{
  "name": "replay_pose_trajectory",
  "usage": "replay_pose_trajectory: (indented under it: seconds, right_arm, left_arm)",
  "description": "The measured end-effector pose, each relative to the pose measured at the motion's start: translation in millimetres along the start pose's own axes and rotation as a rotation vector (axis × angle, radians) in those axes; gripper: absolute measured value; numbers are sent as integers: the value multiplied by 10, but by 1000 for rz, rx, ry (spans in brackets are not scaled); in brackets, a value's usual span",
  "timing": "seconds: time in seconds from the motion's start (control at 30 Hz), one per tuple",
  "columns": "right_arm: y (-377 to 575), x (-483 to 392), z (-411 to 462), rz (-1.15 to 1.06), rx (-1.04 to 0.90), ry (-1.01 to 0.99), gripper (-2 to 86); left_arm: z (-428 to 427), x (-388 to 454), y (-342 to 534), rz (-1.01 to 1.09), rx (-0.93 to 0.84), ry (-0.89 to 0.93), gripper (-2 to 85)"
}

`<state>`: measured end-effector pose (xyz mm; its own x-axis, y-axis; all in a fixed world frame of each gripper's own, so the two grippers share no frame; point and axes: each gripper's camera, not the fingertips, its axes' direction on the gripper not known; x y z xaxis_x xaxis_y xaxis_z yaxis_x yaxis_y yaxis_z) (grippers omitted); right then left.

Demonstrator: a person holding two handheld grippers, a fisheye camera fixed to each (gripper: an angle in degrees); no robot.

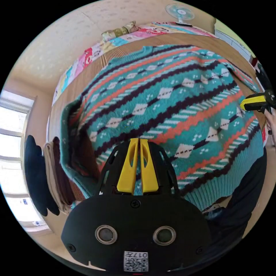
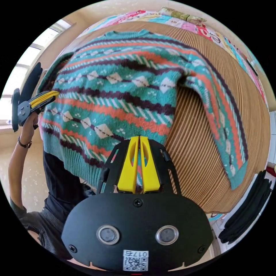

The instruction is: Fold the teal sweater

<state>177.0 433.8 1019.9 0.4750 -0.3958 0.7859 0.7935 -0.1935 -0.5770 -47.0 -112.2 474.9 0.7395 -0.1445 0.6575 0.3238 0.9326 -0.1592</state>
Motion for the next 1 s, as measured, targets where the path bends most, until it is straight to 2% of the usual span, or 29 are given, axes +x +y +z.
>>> replay_pose_trajectory:
  seconds: [0.03, 0.07, 0.1, 0.17, 0.37, 0.43, 0.57, 0.7, 0.8, 0.93, 1.0]
  right_arm:
    - [121, 117, 11, 68, 93, -35, 5]
    - [178, 173, 40, 97, 125, -57, 5]
    - [314, 247, 76, 119, 196, -83, 5]
    - [514, 310, 132, 116, 250, -96, 4]
    - [1389, 118, 396, 40, 470, 211, 3]
    - [1565, 100, 450, 110, 478, 254, 3]
    - [1718, 257, 450, 209, 448, 207, 3]
    - [1593, 432, 407, 249, 303, 204, 3]
    - [1389, 388, 305, 263, 212, 300, 4]
    - [1415, -61, 56, 45, 585, 341, 4]
    - [1246, -103, 164, 6, 580, 348, 4]
  left_arm:
    - [-9, -145, 201, -49, 134, 40, -7]
    - [43, -316, 330, -114, 190, 96, -8]
    - [69, -406, 378, -149, 210, 130, -9]
    - [193, -852, 600, -307, 265, 323, -9]
    - [790, -1647, 1394, -517, 432, 864, -9]
    - [808, -1692, 1523, -491, 448, 872, -9]
    - [742, -1661, 1876, -428, 518, 774, -10]
    - [858, -1783, 2150, -432, 593, 804, -10]
    - [884, -1852, 2238, -402, 640, 758, -10]
    - [942, -1989, 2339, -388, 680, 752, -10]
    - [955, -2051, 2357, -387, 679, 754, -10]
